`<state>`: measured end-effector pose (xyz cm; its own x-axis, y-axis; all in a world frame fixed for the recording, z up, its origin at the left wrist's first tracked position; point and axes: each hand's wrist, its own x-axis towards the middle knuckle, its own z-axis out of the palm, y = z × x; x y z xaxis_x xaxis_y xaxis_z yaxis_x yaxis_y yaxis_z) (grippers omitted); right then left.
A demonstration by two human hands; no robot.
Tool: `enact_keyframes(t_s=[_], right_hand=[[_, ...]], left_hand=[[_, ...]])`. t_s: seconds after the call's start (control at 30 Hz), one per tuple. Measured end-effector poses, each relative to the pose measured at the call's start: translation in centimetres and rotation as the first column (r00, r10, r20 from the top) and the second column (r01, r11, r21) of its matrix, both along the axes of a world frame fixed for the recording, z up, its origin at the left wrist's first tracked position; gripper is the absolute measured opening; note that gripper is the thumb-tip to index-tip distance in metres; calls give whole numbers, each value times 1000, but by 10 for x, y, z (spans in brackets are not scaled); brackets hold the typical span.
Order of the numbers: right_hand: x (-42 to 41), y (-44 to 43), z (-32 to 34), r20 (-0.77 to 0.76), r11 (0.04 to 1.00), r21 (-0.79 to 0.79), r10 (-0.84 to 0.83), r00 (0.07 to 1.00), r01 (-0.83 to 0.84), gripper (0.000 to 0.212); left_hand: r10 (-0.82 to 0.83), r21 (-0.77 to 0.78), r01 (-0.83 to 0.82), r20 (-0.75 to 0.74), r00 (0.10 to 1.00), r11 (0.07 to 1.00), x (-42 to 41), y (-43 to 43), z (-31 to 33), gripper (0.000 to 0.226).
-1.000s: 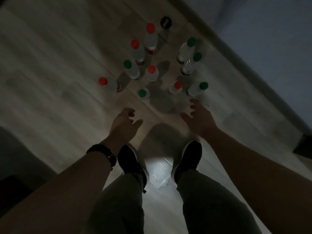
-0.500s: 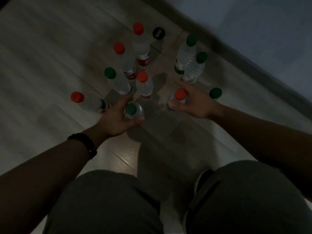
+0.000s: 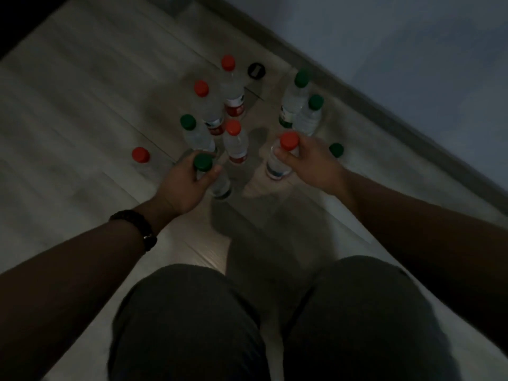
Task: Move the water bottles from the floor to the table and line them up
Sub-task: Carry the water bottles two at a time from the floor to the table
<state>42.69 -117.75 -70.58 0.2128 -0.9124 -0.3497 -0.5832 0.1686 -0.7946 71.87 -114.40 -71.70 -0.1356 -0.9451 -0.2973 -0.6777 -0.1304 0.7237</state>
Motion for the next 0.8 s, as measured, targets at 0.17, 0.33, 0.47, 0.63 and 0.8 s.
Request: enact_keyframes(t_s=[0.17,0.33,0.47,0.63,0.8], right_hand=[[3,16,151,67,998,-18,-54,996,56,31],[6,30,354,48,999,-42,-32,998,34,39],[5,43,520,37,997,-81,9,999,-6,37],[-3,58,687,93,983,-185,28,995,-10,30],[-10,59,790,308,963,-246,-32,951,112,25]], left_hand=[[120,-40,-123,-71,990,992,2,24,141,26],[186,-1,-188,-158,970,982,6,34,335,24],[177,-62,-192,-189,966,979,0,38,502,36],[128,-197,-169,-205,970,966,-8,36,679,43],[11,-395,-85,-186,982,915,-28,28,796,25]])
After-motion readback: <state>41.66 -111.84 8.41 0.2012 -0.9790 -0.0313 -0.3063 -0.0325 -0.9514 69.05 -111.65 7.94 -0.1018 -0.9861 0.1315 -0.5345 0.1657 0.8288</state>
